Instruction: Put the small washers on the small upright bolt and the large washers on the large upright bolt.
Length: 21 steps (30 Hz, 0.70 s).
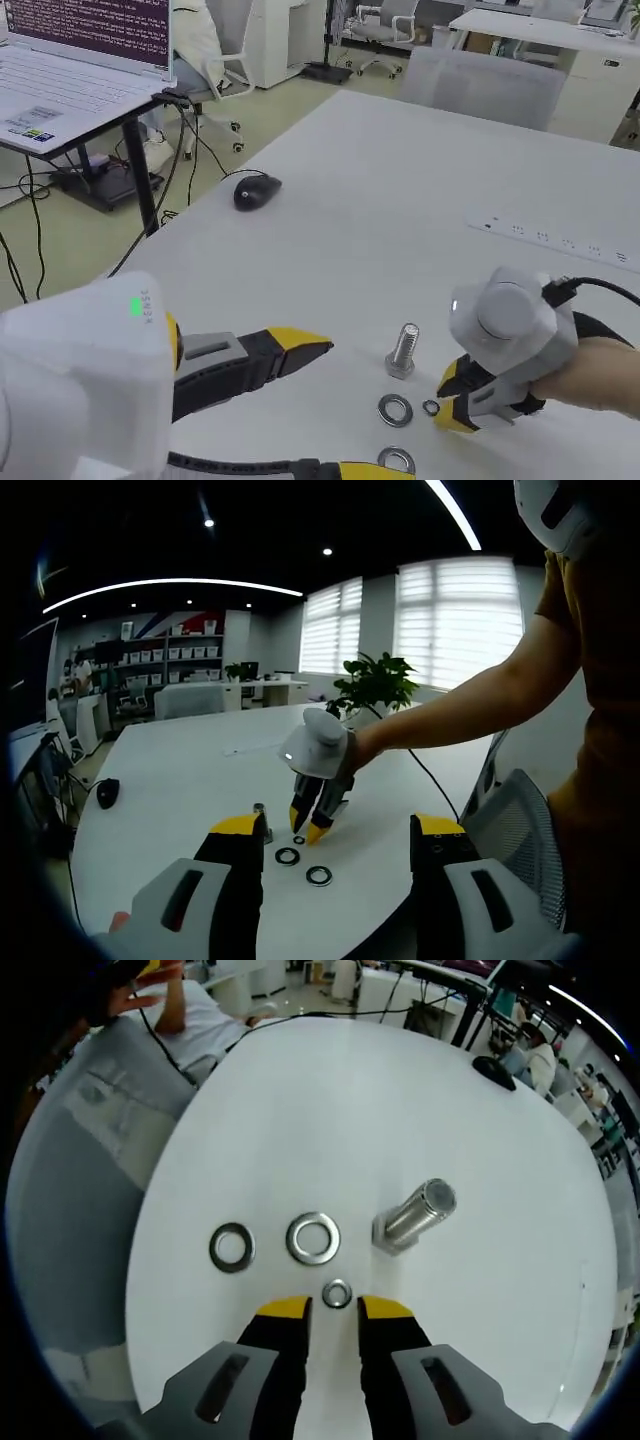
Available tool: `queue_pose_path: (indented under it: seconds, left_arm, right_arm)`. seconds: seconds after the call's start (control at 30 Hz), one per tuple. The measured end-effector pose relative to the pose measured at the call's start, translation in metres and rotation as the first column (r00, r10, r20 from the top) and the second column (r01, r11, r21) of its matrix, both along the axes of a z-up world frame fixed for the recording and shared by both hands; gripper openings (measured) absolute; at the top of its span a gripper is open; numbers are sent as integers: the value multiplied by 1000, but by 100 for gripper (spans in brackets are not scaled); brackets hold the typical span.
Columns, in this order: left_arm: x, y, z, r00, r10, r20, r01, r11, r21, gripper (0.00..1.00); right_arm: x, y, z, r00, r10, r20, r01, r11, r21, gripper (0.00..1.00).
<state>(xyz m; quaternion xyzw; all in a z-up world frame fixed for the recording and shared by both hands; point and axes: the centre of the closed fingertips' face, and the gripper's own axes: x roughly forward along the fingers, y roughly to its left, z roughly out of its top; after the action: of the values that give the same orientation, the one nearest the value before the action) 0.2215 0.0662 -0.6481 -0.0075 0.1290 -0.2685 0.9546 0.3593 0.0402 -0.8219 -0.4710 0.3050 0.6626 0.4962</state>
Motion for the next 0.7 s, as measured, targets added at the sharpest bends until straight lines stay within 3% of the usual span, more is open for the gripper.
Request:
queue_pose_path:
  seconds: [0.23, 0.7]
  left_arm:
    - [2, 0, 0, 1000, 3, -2, -3, 1000, -5, 58]
    - [0, 2, 1, 1000, 6, 1, -6, 1000, -8, 58]
  right_arm:
    - [-4, 0, -2, 999, -11, -44, 10, 1000, -14, 18]
    - [-4, -2, -2, 1000, 11, -14, -12, 999, -42, 15]
